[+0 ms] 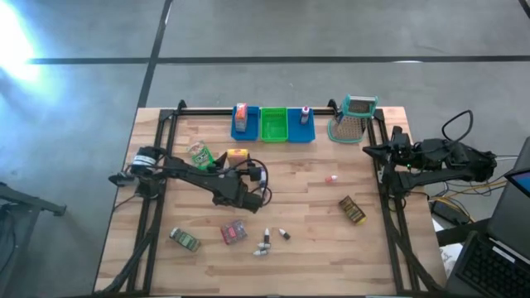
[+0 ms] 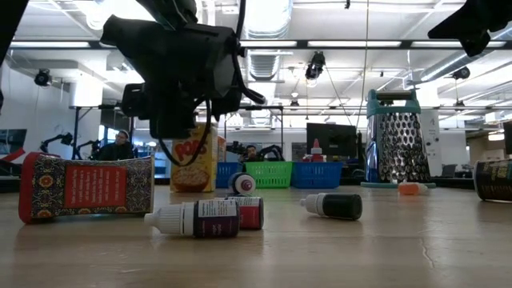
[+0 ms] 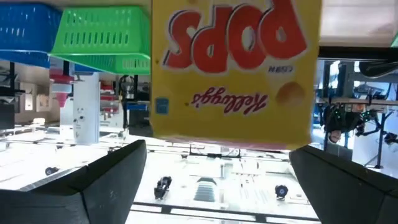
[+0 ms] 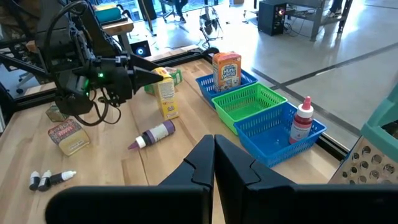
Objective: Pick & Place Kitchen Items
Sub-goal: Put the yellow cereal box into the left blue bin
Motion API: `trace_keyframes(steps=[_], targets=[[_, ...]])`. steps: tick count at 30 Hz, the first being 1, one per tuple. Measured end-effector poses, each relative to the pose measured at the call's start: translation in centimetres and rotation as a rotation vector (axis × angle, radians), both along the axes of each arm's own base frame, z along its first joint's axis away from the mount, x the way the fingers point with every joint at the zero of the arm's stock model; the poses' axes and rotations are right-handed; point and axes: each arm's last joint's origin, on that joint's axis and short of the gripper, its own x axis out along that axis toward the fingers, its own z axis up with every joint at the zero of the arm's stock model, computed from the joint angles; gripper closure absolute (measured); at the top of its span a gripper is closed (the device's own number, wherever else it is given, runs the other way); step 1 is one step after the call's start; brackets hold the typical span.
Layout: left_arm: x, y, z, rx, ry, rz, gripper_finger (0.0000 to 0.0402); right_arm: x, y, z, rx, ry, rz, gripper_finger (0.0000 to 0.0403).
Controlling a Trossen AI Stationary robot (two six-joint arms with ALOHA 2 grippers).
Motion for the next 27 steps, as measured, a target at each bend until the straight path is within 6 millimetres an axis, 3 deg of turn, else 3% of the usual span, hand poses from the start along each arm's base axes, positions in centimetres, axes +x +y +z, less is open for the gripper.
trace_keyframes(steps=[27], targets=[[-0.2, 0.1, 1.0, 0.090, -0.027, 0.000, 0.0002, 0.0, 0.0, 0.0, 0.000, 0.000, 0.001, 0.0394]])
